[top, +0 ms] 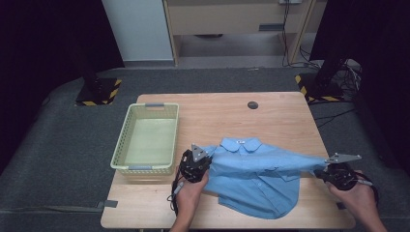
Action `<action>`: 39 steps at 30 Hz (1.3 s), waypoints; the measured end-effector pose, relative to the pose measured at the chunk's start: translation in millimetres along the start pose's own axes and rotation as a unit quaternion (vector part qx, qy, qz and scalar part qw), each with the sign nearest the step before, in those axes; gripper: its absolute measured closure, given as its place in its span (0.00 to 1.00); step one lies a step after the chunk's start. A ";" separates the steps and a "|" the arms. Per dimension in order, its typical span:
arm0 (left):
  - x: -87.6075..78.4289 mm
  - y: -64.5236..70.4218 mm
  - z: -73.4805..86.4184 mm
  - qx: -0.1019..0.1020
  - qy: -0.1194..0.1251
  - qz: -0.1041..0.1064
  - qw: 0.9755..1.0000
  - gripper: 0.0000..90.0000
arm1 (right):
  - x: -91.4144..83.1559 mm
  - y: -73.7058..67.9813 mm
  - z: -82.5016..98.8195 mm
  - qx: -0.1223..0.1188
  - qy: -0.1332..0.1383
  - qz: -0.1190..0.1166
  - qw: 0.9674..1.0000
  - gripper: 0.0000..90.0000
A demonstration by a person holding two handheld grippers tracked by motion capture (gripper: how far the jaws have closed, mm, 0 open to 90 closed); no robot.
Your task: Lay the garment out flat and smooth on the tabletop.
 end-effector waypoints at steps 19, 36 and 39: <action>-9.9 -15.2 4.8 -0.031 0.015 -0.008 0.999 0.99 | 3.5 -58.5 -13.0 -0.103 0.019 -0.049 0.993 0.66; -6.3 -14.9 7.3 -0.033 0.014 0.009 0.999 0.98 | 30.6 -72.5 -26.5 -0.088 0.000 -0.042 0.995 0.64; -2.0 -15.0 7.6 -0.032 0.010 0.017 0.999 0.98 | 32.1 -72.6 -28.9 -0.090 0.006 -0.044 0.995 0.80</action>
Point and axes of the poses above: each handheld gripper's, and its own axes: x roughly forward along the jaws, z roughly out of its underside, y roughly to its right, the point moved 3 cm from there along x, roughly forward along the jaws, and after that the axes turned 11 degrees about -y, right-handed, at the moved point
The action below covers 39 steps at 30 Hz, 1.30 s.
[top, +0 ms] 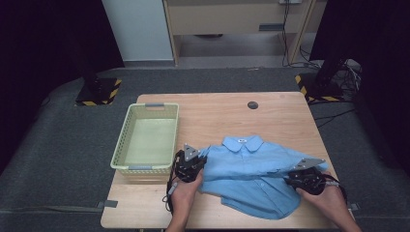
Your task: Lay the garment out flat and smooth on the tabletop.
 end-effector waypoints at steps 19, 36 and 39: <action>-1.9 -18.8 -35.4 -0.004 -0.002 -0.020 1.000 0.98 | -10.2 37.1 8.6 0.067 -0.004 0.056 0.996 0.99; -0.7 -51.9 -59.7 -0.025 -0.034 -0.056 0.998 0.99 | -21.4 57.7 23.4 0.103 -0.010 0.072 0.992 1.00; 0.7 -54.4 -58.2 -0.031 -0.039 -0.054 0.997 0.99 | -23.4 58.4 26.3 0.107 -0.009 0.069 0.992 1.00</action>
Point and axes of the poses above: each handheld gripper's, and its own axes: x roughly forward along the jaws, z roughly out of its underside, y roughly to its right, the point moved 3 cm from there along x, roughly forward along the jaws, and after that the axes turned 11 degrees about -y, right-handed, at the moved point
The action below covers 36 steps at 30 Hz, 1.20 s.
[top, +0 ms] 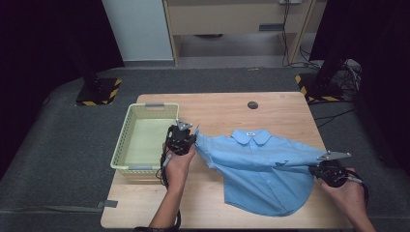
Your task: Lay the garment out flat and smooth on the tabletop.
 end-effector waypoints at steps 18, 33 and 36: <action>-11.4 7.3 15.3 -0.014 0.021 0.004 1.000 0.71 | -2.6 -15.1 0.9 -0.032 0.020 -0.017 0.999 0.84; -35.3 27.5 30.8 0.002 0.042 0.034 0.999 0.63 | -9.9 -26.3 4.1 -0.043 0.025 -0.036 0.998 0.74; -33.1 37.9 38.2 0.012 0.039 0.039 0.998 0.60 | -11.9 -30.2 3.9 -0.050 0.027 -0.045 0.997 0.71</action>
Point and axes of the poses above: each handheld gripper's, and its own axes: x roughly forward along the jaws, z roughly out of its underside, y roughly to its right, the point moved 3 cm from there along x, roughly forward along the jaws, and after that the axes turned 11 degrees about -y, right-handed, at the moved point
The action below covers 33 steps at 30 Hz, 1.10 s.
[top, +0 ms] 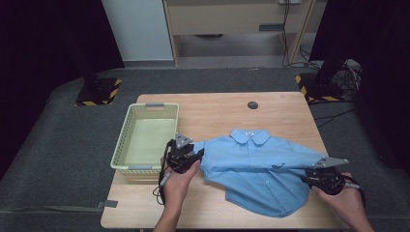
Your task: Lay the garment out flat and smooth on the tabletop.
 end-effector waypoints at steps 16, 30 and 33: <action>24.5 47.7 41.9 0.038 -0.049 0.058 0.996 0.41 | 0.4 -32.1 -3.5 -0.046 -0.016 -0.056 0.997 0.47; 59.0 68.3 69.6 0.077 -0.101 0.045 0.991 0.29 | 21.0 -63.6 -5.8 -0.090 -0.059 -0.060 0.992 0.44; 67.0 68.0 69.8 0.081 -0.111 0.037 0.990 0.29 | 21.4 -65.0 -6.7 -0.082 -0.052 -0.058 0.994 0.49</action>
Point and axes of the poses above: each handheld gripper's, and its own axes: x roughly forward along the jaws, z roughly out of its underside, y roughly to its right, the point moved 3 cm from there along x, roughly forward along the jaws, and after that the axes turned 11 degrees about -y, right-handed, at the moved point
